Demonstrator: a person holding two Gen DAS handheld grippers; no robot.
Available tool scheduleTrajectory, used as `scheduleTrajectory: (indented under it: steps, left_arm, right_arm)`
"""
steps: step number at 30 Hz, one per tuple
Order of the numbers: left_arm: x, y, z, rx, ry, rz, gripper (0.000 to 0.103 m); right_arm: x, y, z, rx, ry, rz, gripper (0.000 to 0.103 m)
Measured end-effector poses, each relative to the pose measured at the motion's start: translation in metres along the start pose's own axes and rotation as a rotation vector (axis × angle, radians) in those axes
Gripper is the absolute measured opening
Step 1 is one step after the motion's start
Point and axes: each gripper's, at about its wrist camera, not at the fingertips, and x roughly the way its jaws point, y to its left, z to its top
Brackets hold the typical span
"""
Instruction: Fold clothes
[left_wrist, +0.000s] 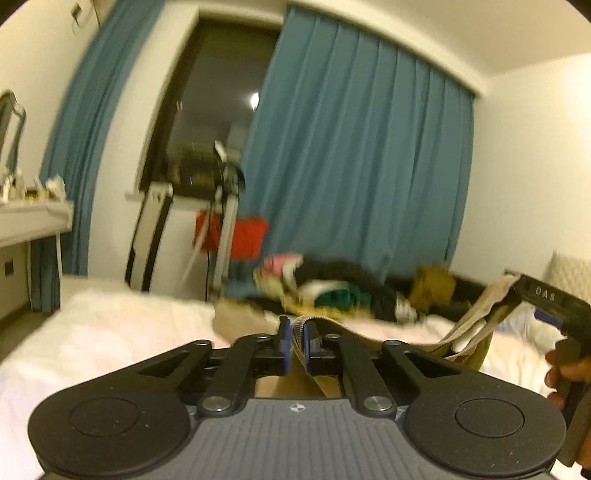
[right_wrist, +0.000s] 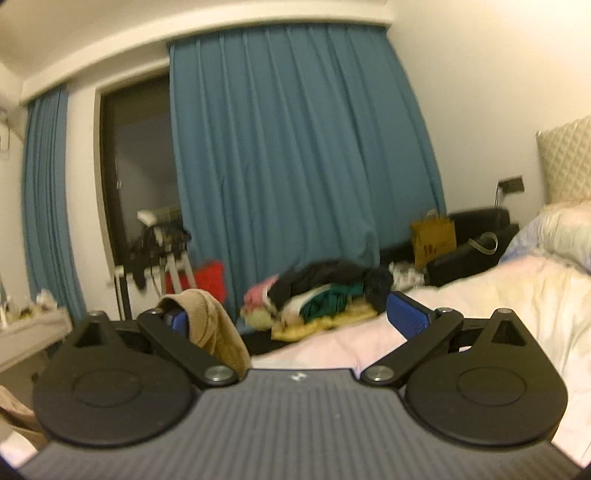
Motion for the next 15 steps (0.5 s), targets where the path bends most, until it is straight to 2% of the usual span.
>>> scheduleTrajectory:
  steps: [4, 6, 10, 12, 15]
  left_arm:
    - [0.011, 0.003, -0.018, 0.011, 0.117, 0.018, 0.032]
    - [0.018, 0.004, -0.024, 0.025, 0.184, 0.015, 0.048]
    - [0.055, 0.007, -0.03, 0.097, 0.312, -0.004, 0.061]
    - [0.064, 0.0, -0.035, 0.166, 0.359, -0.032, 0.07]
    - [0.071, -0.019, -0.046, 0.331, 0.394, -0.073, 0.08]
  right_arm:
    - [0.003, 0.01, -0.009, -0.018, 0.051, 0.027, 0.102]
    - [0.005, 0.014, -0.012, -0.031, 0.07, 0.037, 0.102]
    - [0.012, 0.017, -0.02, -0.05, 0.106, 0.048, 0.102]
    - [0.016, 0.018, -0.023, -0.065, 0.119, 0.052, 0.102]
    - [0.017, 0.021, -0.025, -0.082, 0.129, 0.058, 0.102]
